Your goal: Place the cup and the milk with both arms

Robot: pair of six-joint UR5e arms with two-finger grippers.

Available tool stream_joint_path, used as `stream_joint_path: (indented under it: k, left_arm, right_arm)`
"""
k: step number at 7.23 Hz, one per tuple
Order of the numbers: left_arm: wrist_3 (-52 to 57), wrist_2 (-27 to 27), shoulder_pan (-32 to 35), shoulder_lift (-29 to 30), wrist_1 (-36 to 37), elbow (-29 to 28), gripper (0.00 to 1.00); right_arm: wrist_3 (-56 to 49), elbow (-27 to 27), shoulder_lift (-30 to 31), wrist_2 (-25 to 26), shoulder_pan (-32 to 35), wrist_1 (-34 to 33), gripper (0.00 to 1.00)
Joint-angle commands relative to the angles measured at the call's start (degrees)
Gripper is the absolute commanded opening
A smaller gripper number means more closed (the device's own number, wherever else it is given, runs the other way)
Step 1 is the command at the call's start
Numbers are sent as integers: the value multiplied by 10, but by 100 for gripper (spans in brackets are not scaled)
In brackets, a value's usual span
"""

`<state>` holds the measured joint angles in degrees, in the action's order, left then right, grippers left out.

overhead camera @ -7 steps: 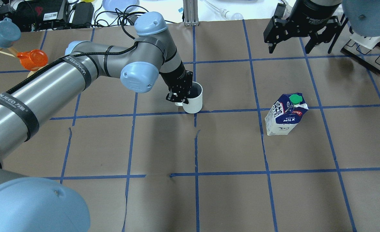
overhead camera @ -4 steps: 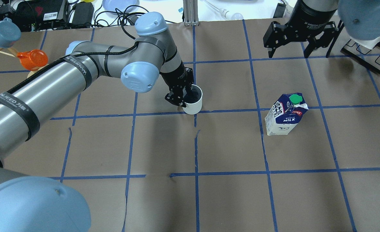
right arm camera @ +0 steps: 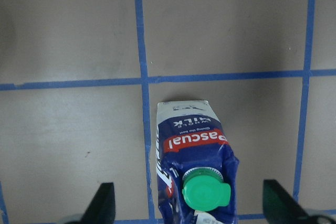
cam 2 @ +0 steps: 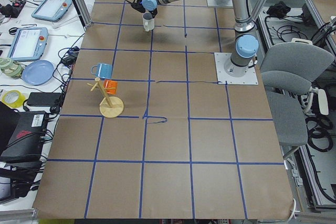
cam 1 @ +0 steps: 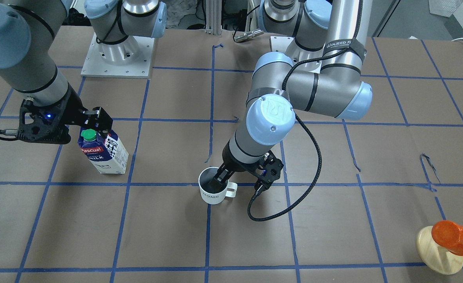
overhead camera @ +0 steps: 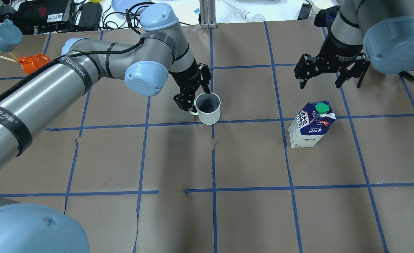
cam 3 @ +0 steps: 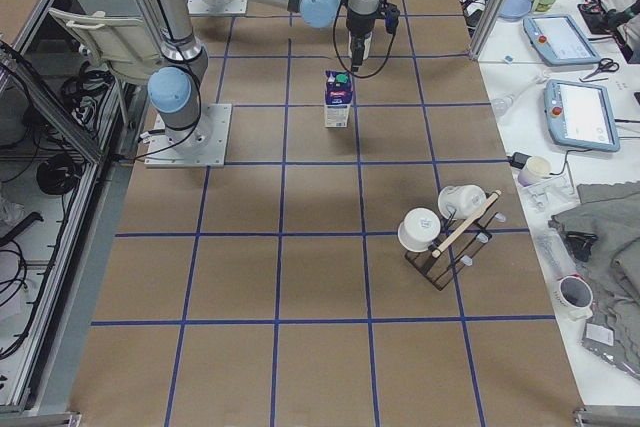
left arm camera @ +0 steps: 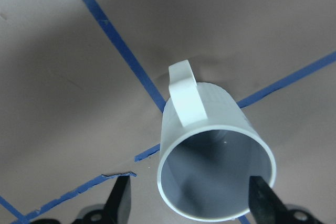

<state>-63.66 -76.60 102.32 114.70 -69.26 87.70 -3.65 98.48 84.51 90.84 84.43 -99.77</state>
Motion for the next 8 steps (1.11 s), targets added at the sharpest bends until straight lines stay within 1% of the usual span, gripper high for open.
stream_joint_path:
  k: [1, 2, 3, 4, 5, 6, 7, 8]
  left_arm:
    - [154, -19, -50, -39, -32, -6, 98]
    - [243, -21, -86, -57, -106, -34, 99]
    - [317, -34, -120, -70, -184, -76, 100]
    - [390, -68, -143, -77, -221, -104, 100]
    - [480, -92, -159, -86, -234, -106, 100]
    - [559, -166, -180, -97, -225, -115, 100]
    - [588, -187, -194, -111, -219, -105, 100]
    - [587, -184, -189, -121, -220, -97, 100]
  right_arm:
    - [-4, 45, 3, 4, -2, -6, 93]
    - [-4, 59, 3, 11, -2, -21, 83]
    - [-4, 63, 2, 17, -4, -23, 69]
    - [-5, 65, 2, 16, -8, -25, 56]
    - [-5, 65, 2, 15, -16, -25, 43]
    - [-5, 65, 3, 15, -17, -25, 31]
    - [-3, 63, 2, 15, -17, -25, 24]
    - [1, 54, 3, 7, -16, -25, 24]
